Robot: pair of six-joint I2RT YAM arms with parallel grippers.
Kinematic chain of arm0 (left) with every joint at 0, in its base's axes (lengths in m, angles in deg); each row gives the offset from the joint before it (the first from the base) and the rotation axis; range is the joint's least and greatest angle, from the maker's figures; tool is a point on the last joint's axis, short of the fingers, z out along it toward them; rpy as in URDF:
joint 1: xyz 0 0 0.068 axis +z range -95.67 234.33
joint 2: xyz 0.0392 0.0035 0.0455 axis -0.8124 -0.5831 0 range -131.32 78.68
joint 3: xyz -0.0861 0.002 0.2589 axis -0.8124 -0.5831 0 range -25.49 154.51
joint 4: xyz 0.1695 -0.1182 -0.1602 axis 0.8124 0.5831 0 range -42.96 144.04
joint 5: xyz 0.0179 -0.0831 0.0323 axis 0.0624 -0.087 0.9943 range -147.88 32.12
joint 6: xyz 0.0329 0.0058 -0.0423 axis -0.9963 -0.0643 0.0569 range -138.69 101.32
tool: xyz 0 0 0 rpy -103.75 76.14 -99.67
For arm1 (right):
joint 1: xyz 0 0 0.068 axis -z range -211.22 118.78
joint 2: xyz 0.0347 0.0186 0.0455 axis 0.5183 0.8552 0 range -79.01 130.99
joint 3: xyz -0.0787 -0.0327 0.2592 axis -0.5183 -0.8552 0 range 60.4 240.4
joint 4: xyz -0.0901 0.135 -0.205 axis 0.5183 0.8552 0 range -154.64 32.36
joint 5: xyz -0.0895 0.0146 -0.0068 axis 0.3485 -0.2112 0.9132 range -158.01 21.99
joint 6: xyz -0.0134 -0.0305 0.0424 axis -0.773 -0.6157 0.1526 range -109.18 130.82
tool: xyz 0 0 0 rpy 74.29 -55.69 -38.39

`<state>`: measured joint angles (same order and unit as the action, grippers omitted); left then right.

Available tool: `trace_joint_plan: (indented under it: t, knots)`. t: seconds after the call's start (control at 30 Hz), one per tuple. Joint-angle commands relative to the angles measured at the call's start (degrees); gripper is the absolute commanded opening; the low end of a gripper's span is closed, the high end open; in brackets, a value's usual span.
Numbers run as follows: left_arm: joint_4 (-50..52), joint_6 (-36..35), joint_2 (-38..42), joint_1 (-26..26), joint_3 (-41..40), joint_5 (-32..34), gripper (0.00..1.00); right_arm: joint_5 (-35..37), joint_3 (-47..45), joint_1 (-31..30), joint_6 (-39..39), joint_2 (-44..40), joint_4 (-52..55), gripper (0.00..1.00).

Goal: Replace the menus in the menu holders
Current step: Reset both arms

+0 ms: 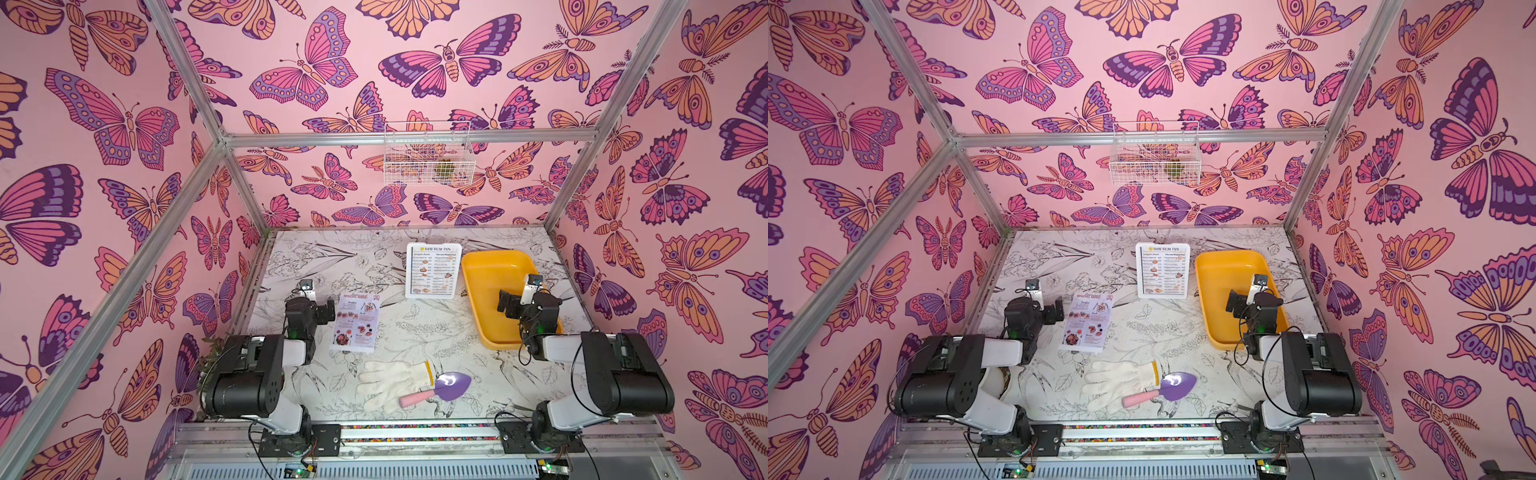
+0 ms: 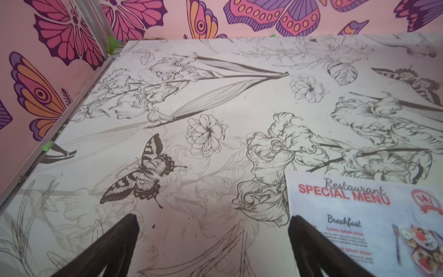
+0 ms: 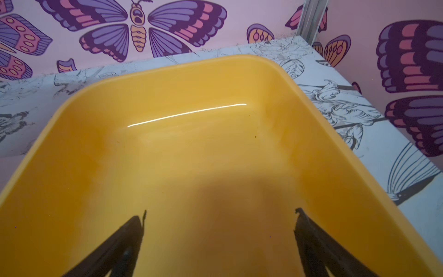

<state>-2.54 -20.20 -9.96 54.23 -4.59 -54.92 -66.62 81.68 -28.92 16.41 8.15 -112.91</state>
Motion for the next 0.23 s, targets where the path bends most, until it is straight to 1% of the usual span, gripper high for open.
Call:
trace_joint_plan:
  t: [0.0, 0.1, 0.2]
  knots:
    - [-7.25, -1.70, -0.33, -1.38, -1.48, 1.27, 1.00, -0.59, 1.21, -0.13, -0.97, -1.06, 0.91, 0.99]
    - [-3.61, -1.24, -0.22, -0.42, -0.25, -1.38, 1.00, -0.88, 0.95, -0.11, -1.02, -0.65, -0.33, 0.99]
    - [-5.91, -1.42, 0.02, -0.99, -1.47, 0.68, 1.00, -0.86, 0.87, -0.15, -0.94, -0.76, -0.11, 0.99]
